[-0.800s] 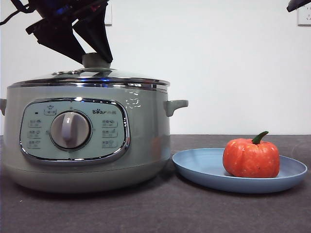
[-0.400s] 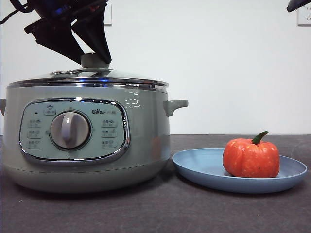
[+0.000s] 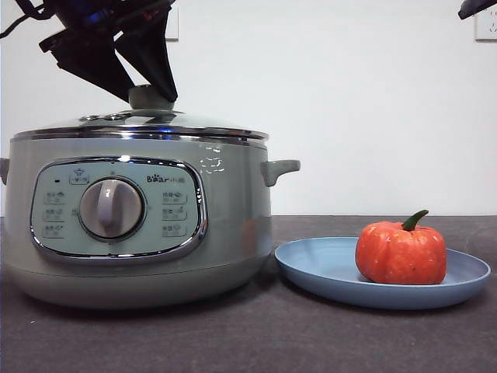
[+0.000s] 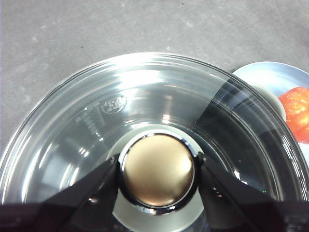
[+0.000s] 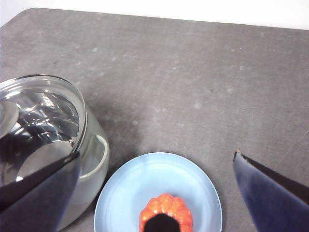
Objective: Take the pumpkin out from the steamer,put the pumpkin in the blue plate,close the lid
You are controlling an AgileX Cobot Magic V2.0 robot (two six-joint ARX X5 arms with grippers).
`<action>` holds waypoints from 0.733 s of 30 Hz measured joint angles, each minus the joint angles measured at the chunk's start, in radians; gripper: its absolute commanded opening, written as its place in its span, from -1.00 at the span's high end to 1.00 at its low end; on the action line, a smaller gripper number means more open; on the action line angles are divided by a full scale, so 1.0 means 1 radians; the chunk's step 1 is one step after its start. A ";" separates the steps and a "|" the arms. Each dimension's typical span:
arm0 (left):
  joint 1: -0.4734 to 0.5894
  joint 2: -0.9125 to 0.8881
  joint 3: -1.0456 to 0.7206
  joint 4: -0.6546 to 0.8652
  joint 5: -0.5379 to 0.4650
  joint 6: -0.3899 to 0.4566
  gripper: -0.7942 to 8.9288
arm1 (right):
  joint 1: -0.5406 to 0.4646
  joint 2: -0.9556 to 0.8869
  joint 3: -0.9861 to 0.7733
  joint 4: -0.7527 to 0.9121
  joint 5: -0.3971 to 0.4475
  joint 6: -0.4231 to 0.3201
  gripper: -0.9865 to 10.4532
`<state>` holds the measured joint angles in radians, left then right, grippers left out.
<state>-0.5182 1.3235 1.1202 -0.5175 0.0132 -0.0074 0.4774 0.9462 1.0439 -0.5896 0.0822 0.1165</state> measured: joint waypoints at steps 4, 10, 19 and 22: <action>0.000 0.000 0.001 -0.015 0.001 0.019 0.85 | 0.000 0.000 0.000 0.000 0.000 0.003 -0.16; 0.000 0.000 0.002 -0.016 0.018 0.024 0.82 | 0.000 0.000 0.000 0.000 0.000 0.004 -0.16; 0.000 0.000 0.001 -0.011 0.016 0.021 -0.27 | 0.000 0.000 0.000 0.000 0.000 0.004 -0.16; 0.000 0.001 0.000 -0.001 0.016 0.024 -0.27 | 0.000 0.000 0.000 0.000 0.000 0.004 -0.16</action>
<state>-0.5182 1.3247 1.1202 -0.5186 0.0288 0.0162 0.4774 0.9462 1.0439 -0.5900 0.0822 0.1207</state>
